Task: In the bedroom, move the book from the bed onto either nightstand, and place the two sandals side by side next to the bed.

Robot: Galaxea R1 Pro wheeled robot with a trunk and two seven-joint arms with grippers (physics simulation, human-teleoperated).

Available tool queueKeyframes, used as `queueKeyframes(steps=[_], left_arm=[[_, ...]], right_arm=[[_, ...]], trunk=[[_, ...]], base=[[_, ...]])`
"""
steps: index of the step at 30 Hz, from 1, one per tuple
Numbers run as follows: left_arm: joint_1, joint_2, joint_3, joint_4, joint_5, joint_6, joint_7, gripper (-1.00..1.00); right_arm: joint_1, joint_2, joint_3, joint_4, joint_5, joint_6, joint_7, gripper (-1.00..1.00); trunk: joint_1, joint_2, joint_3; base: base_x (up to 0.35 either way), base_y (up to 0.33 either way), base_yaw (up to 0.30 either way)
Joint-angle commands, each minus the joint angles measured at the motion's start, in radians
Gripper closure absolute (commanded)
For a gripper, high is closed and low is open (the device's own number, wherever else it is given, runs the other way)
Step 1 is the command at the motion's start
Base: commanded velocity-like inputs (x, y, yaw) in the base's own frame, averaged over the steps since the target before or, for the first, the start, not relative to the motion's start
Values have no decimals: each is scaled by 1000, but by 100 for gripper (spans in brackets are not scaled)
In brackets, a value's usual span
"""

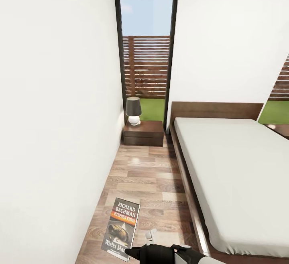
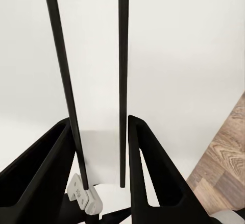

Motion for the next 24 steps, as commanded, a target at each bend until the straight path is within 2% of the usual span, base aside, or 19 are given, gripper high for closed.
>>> queueKeyframes(steps=[1,8,24], left_arm=[[-1,0,-9,0,6,-3,4,-100],[-1,0,-9,0,6,-3,4,-100],[-1,0,-9,0,6,-3,4,-100]], right_arm=[[-2,0,-9,2,9,-4,0,100],[-2,0,-9,2,9,-4,0,100],[-2,0,-9,2,8,-4,-1,100]], trunk=[[1,-2,-2],[1,-2,-2],[1,-2,-2]], base=[[96,0,0],[191,0,0],[277,0,-9]])
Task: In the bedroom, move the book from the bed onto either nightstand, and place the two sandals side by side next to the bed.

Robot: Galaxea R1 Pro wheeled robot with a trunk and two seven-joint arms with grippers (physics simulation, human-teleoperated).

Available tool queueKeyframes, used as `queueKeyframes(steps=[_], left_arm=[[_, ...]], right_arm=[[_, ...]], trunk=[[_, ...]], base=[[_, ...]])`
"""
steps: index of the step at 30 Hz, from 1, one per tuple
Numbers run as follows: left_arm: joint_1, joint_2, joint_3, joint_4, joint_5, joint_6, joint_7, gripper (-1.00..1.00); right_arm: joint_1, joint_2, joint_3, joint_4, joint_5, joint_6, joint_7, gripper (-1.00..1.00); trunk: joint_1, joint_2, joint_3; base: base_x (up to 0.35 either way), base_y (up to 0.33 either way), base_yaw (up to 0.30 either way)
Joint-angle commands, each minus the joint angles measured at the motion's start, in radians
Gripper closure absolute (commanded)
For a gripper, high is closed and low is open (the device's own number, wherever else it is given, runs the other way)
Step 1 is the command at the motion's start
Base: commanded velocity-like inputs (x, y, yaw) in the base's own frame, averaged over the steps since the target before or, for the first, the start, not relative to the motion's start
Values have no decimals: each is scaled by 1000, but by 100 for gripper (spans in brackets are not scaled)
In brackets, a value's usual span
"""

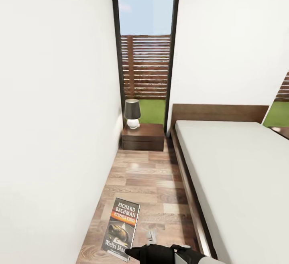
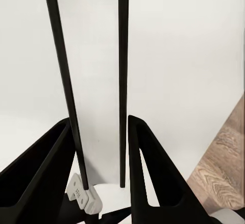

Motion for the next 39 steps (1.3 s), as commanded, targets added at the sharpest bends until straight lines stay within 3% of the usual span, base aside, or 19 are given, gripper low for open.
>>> queueKeyframes(steps=[1,10,39], left_arm=[[-1,0,-8,0,6,-3,4,-100],[-1,0,-9,0,6,-3,4,-100],[-1,0,-9,0,6,-3,4,-100]], right_arm=[[-2,0,-12,2,9,-4,0,100],[-2,0,-12,2,7,-4,0,100],[-2,0,-18,2,4,-4,3,100]], trunk=[[1,-2,-2],[1,-2,-2],[1,-2,-2]], base=[[283,0,-20],[176,0,-8],[47,0,0]])
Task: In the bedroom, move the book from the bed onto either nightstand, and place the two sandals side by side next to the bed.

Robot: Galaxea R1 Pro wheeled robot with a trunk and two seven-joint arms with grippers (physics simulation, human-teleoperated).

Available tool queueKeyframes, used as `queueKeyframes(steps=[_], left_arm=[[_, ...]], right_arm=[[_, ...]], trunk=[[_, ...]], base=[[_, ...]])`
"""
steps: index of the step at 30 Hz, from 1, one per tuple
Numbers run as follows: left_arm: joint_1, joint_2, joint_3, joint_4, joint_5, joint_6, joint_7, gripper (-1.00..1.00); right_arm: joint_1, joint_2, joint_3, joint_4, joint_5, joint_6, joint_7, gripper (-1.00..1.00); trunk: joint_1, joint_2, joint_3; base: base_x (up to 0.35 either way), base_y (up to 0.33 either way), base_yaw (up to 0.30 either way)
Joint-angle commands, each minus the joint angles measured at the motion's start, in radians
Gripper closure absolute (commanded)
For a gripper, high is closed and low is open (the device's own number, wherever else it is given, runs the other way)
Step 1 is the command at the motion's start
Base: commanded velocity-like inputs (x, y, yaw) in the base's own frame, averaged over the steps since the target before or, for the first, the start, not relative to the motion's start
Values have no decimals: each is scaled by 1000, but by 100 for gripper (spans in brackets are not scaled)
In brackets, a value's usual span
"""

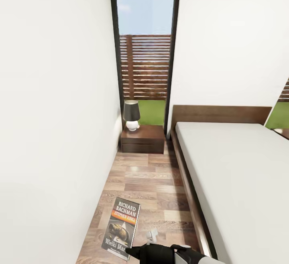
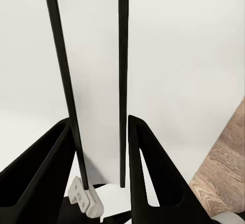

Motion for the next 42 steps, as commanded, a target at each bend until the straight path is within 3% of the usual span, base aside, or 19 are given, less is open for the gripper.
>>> queueKeyframes(steps=[1,42], left_arm=[[-1,0,-9,0,6,-3,4,-100],[1,-1,-9,-1,5,-8,4,-100]], right_arm=[[-2,0,-10,2,9,-4,0,100],[-2,0,-10,2,9,-4,-1,100]], trunk=[[1,-2,-2],[1,-2,-2]], base=[[218,0,0],[75,36,-32]])
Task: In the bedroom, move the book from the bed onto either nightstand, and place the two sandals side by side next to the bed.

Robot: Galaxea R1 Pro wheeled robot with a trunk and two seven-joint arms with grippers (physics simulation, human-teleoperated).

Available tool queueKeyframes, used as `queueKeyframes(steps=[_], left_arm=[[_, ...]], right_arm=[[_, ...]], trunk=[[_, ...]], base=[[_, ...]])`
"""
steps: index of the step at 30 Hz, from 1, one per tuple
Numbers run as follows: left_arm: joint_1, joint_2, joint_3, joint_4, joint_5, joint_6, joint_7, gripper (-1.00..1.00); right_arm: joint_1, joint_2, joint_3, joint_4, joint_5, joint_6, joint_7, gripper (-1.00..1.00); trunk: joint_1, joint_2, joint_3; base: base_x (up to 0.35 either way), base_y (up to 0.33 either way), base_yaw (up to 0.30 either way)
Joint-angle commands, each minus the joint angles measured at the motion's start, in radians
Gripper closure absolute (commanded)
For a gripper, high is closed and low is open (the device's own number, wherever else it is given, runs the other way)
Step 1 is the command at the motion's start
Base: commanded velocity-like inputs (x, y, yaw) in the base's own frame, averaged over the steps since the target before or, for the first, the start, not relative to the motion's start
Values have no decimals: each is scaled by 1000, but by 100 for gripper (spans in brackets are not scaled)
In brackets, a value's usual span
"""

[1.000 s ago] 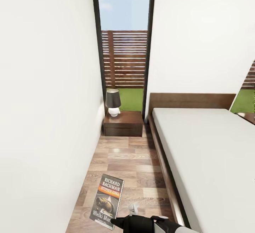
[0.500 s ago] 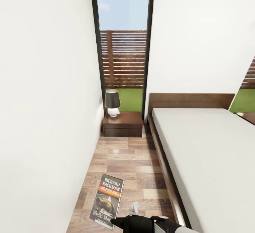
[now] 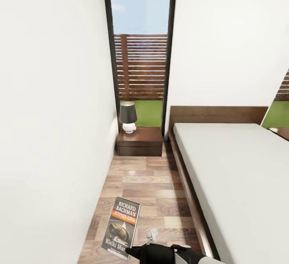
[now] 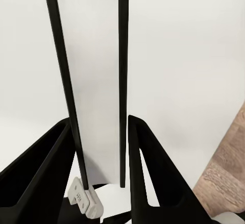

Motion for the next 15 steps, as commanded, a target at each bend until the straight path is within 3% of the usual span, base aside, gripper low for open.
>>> queueKeyframes(steps=[1,10,15], left_arm=[[-1,0,-9,0,5,-2,4,-100],[-1,0,-9,1,5,-3,4,-100],[-1,0,-9,1,5,-3,4,-100]], right_arm=[[-2,0,-9,2,10,-4,0,100],[-2,0,-9,2,10,-4,0,100],[-2,0,-9,2,10,-4,0,100]], trunk=[[1,-2,-2],[1,-2,-2],[1,-2,-2]], base=[[57,41,0],[31,15,0],[149,3,0]])
